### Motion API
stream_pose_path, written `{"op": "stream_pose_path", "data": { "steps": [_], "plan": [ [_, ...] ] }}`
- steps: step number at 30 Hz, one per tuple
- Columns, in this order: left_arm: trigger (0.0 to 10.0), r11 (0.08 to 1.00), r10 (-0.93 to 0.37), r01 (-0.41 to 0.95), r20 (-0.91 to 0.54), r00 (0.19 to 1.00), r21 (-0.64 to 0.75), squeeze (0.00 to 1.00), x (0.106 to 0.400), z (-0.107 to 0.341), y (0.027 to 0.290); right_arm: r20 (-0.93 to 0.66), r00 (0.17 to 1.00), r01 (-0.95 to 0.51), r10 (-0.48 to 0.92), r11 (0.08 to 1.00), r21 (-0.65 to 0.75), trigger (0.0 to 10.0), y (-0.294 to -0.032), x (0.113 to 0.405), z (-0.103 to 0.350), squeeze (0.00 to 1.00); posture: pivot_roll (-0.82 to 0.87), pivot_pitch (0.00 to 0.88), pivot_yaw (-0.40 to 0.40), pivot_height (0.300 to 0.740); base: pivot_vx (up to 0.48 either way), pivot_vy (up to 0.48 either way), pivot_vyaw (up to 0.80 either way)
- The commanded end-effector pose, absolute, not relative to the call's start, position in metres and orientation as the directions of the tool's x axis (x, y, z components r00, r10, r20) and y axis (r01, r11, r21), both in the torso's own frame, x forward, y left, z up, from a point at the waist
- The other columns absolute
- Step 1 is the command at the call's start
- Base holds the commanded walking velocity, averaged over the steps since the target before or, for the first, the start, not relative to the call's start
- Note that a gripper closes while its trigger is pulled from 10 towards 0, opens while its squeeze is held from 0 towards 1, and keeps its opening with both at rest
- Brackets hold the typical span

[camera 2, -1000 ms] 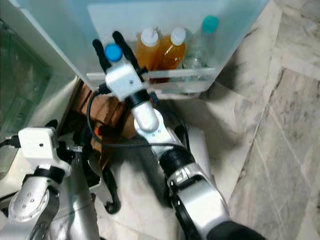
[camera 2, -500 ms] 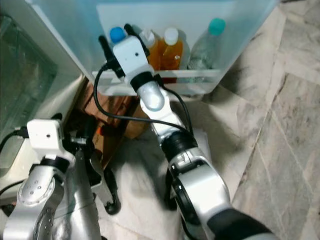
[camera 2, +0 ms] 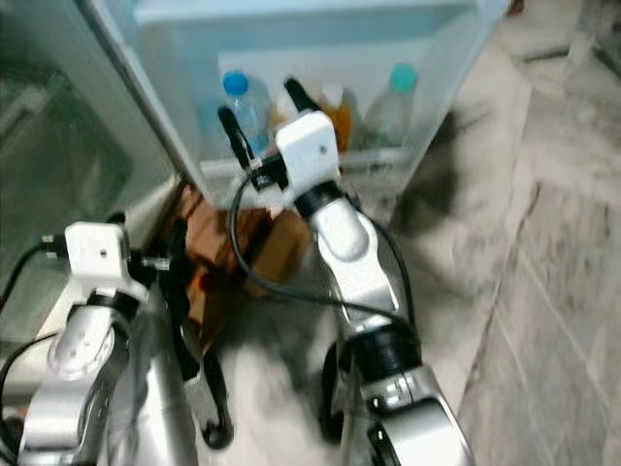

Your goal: Restocking fridge

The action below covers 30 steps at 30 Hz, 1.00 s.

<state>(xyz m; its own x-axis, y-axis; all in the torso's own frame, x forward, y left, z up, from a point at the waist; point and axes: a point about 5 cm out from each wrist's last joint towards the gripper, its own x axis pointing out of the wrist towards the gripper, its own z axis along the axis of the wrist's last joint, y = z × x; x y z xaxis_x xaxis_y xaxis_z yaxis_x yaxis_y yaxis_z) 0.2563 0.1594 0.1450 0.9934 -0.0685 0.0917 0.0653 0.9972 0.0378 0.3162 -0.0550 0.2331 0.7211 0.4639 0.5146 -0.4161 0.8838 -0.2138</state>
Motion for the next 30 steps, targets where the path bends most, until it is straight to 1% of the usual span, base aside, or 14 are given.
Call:
{"op": "stream_pose_path", "data": {
  "steps": [1, 3, 8, 9, 11, 12, 14, 16, 17, 18, 19, 24, 27, 30],
  "plan": [
    [10.0, 0.997, -0.07, 0.067, 0.083, 0.994, 0.035, 0.0, 0.256, 0.14, 0.16, 0.549, 0.707, -0.398, 0.447, 0.892, -0.215, 10.0, -0.059, 0.308, 0.24, 1.0, 0.12, 0.1, 0.014, 0.428, 0.0, 0.0, 0.0],
    [10.0, 0.997, -0.073, 0.071, 0.09, 0.993, 0.034, 0.0, 0.259, 0.139, 0.158, 0.556, 0.712, -0.38, 0.429, 0.901, -0.21, 10.0, -0.063, 0.301, 0.239, 1.0, 0.12, 0.07, 0.016, 0.428, 0.0, 0.0, 0.0],
    [10.0, 0.996, -0.082, 0.079, 0.1, 0.992, 0.034, 0.0, 0.262, 0.138, 0.157, 0.52, 0.736, -0.376, 0.433, 0.901, -0.218, 10.0, -0.068, 0.293, 0.227, 1.0, 0.11, 0.057, 0.028, 0.428, 0.0, 0.0, 0.0],
    [10.0, 0.996, -0.085, 0.082, 0.103, 0.991, 0.037, 0.0, 0.264, 0.136, 0.159, 0.471, 0.76, -0.373, 0.448, 0.894, -0.248, 10.0, -0.079, 0.288, 0.211, 1.0, 0.1, 0.038, 0.037, 0.428, 0.0, 0.0, 0.0],
    [10.0, 0.996, -0.086, 0.082, 0.102, 0.991, 0.04, 0.0, 0.264, 0.135, 0.16, 0.433, 0.787, -0.365, 0.439, 0.898, -0.247, 10.0, -0.088, 0.287, 0.201, 1.0, 0.09, 0.027, 0.035, 0.428, 0.0, 0.0, 0.0],
    [10.0, 0.996, -0.087, 0.083, 0.099, 0.991, 0.045, 0.0, 0.264, 0.132, 0.161, 0.401, 0.818, -0.336, 0.412, 0.909, -0.247, 10.0, -0.096, 0.289, 0.193, 1.0, 0.09, 0.013, 0.03, 0.428, 0.0, 0.0, 0.0],
    [10.0, 0.996, -0.083, 0.079, 0.096, 0.992, 0.051, 0.0, 0.262, 0.13, 0.163, 0.369, 0.849, -0.31, 0.379, 0.922, -0.233, 10.0, -0.103, 0.288, 0.184, 1.0, 0.09, 0.0, 0.022, 0.428, 0.0, 0.0, 0.0],
    [10.0, 0.996, -0.063, 0.057, 0.1, 0.993, 0.064, 0.0, 0.26, 0.127, 0.166, 0.307, 0.912, -0.212, 0.273, 0.953, -0.217, 10.0, -0.115, 0.288, 0.168, 1.0, 0.09, 0.0, 0.015, 0.428, 0.0, 0.0, 0.0],
    [10.0, 0.996, -0.063, 0.057, 0.1, 0.993, 0.064, 0.0, 0.26, 0.127, 0.166, 0.307, 0.912, -0.212, 0.273, 0.953, -0.217, 10.0, -0.115, 0.288, 0.168, 1.0, 0.09, 0.0, 0.015, 0.428, 0.0, 0.0, 0.0],
    [10.0, 0.997, -0.046, 0.04, 0.096, 0.994, 0.064, 0.0, 0.26, 0.126, 0.167, 0.284, 0.925, -0.198, 0.251, 0.959, -0.203, 10.0, -0.121, 0.286, 0.159, 0.66, 0.1, 0.0, 0.009, 0.428, 0.0, 0.0, 0.0],
    [10.0, 0.997, -0.032, 0.025, 0.097, 0.995, 0.069, 0.0, 0.261, 0.124, 0.167, 0.248, 0.94, -0.192, 0.235, 0.963, -0.187, 10.0, -0.125, 0.283, 0.149, 0.0, 0.1, 0.0, 0.008, 0.428, 0.0, 0.0, 0.0],
    [10.0, 0.997, -0.021, 0.014, 0.1, 0.995, 0.074, 0.0, 0.263, 0.123, 0.168, 0.223, 0.957, -0.154, 0.186, 0.976, -0.153, 10.0, -0.134, 0.277, 0.139, 0.0, 0.09, 0.0, 0.014, 0.433, 0.0, 0.0, 0.0],
    [10.0, 0.995, -0.034, 0.024, 0.102, 0.994, 0.098, 0.0, 0.263, 0.122, 0.167, 0.185, 0.976, -0.103, 0.116, 0.991, -0.081, 10.0, -0.141, 0.275, 0.132, 0.0, 0.07, 0.0, 0.02, 0.452, 0.0, 0.0, 0.0],
    [10.0, 0.995, -0.034, 0.025, 0.098, 0.995, 0.099, 0.0, 0.262, 0.12, 0.167, 0.163, 0.982, -0.092, 0.101, 0.994, -0.062, 10.0, -0.144, 0.273, 0.128, 0.0, 0.07, 0.0, 0.015, 0.463, 0.0, 0.0, 0.0]
  ]
}}
